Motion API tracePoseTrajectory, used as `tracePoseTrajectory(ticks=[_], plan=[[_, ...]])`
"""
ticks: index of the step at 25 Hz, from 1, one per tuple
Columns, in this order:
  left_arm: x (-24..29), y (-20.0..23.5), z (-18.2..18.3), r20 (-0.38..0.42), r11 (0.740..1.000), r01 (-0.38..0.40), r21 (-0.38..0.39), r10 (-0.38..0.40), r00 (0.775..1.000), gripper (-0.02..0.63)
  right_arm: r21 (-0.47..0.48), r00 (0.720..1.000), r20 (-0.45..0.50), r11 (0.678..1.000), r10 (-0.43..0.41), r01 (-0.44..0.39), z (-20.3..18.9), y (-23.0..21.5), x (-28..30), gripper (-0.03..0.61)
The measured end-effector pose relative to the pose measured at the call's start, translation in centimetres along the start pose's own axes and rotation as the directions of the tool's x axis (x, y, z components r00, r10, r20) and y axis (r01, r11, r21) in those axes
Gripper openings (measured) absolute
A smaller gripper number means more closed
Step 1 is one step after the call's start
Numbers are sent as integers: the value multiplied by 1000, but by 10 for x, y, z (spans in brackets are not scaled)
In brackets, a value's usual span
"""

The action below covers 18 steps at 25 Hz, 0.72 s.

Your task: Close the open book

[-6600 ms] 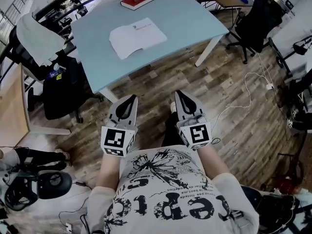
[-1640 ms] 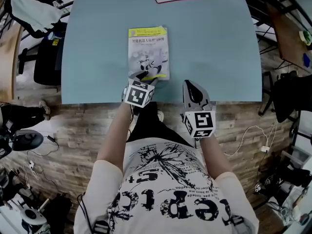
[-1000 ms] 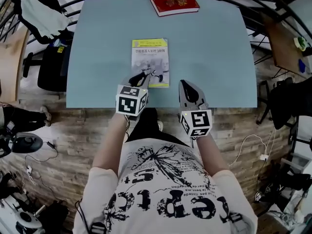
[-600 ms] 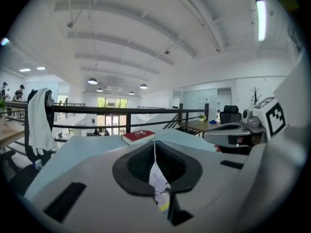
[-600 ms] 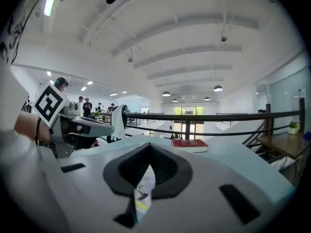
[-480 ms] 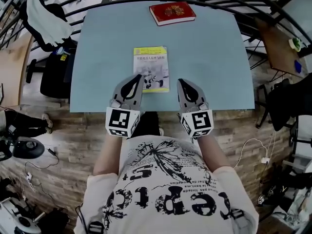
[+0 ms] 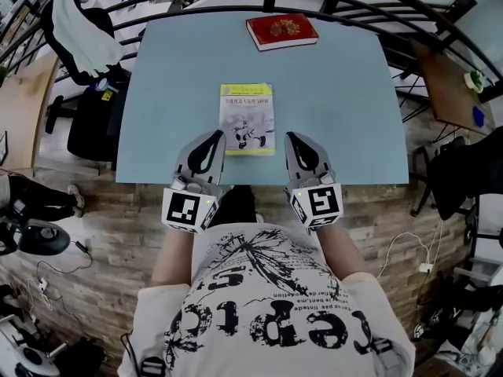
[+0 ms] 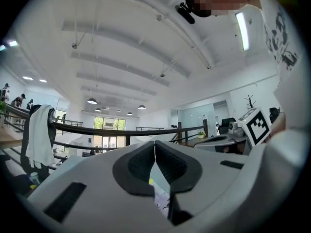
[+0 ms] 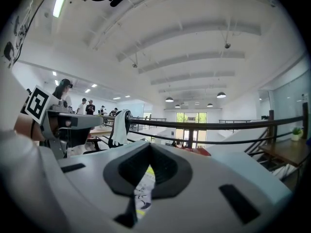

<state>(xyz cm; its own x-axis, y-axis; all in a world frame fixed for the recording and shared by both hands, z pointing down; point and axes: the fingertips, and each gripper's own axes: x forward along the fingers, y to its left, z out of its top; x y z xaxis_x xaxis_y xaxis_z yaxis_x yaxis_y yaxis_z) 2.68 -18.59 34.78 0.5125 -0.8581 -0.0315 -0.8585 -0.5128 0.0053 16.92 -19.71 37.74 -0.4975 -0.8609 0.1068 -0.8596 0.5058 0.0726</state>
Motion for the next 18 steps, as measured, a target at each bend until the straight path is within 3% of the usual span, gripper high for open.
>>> tracePoseTrajectory(ticks=[3, 11, 18], plan=[[-3, -1, 8, 12, 999, 6, -37, -6, 1000, 21, 3, 1000, 0, 1000, -2, 2, 2, 2, -2, 9], [-9, 2, 5, -20, 1000, -29, 7, 29, 999, 21, -14, 1000, 5, 1000, 2, -2, 4, 8, -6, 9], [-12, -6, -1, -42, 1000, -23, -9, 23, 999, 21, -1, 1000, 8, 1000, 8, -8, 4, 10, -9, 9]])
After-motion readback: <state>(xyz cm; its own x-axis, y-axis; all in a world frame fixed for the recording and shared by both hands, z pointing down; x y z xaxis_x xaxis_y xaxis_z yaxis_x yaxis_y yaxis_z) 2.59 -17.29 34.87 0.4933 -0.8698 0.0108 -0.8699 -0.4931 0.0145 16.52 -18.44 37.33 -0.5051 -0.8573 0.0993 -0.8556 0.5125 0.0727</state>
